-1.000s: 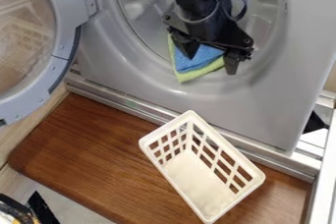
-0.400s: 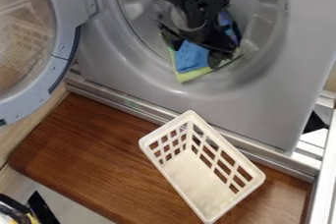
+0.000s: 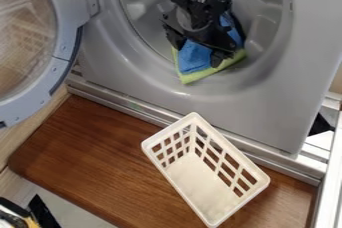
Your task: Put the laundry in the basket
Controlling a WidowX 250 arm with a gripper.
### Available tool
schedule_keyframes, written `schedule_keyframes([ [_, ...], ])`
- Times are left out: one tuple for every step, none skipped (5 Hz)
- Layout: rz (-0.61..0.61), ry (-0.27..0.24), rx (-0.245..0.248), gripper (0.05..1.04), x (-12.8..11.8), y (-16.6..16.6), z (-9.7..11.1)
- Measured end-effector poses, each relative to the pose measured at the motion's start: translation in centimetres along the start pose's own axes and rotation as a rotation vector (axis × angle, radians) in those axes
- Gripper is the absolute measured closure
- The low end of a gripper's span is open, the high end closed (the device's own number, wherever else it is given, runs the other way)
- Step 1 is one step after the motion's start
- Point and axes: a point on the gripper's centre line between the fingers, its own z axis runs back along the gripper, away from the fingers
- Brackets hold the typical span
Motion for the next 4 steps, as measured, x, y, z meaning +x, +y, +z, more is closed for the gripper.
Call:
schedule_keyframes([
  [0.003,0.0,-0.008,0.083,0.4,-0.2,-1.6],
  [0.005,0.005,-0.015,0.083,0.3,-0.3,-2.7],
  [0.011,0.005,-0.01,0.119,0.4,-0.1,-2.8],
  [0.016,0.006,-0.002,0.424,0.3,0.0,-3.0],
])
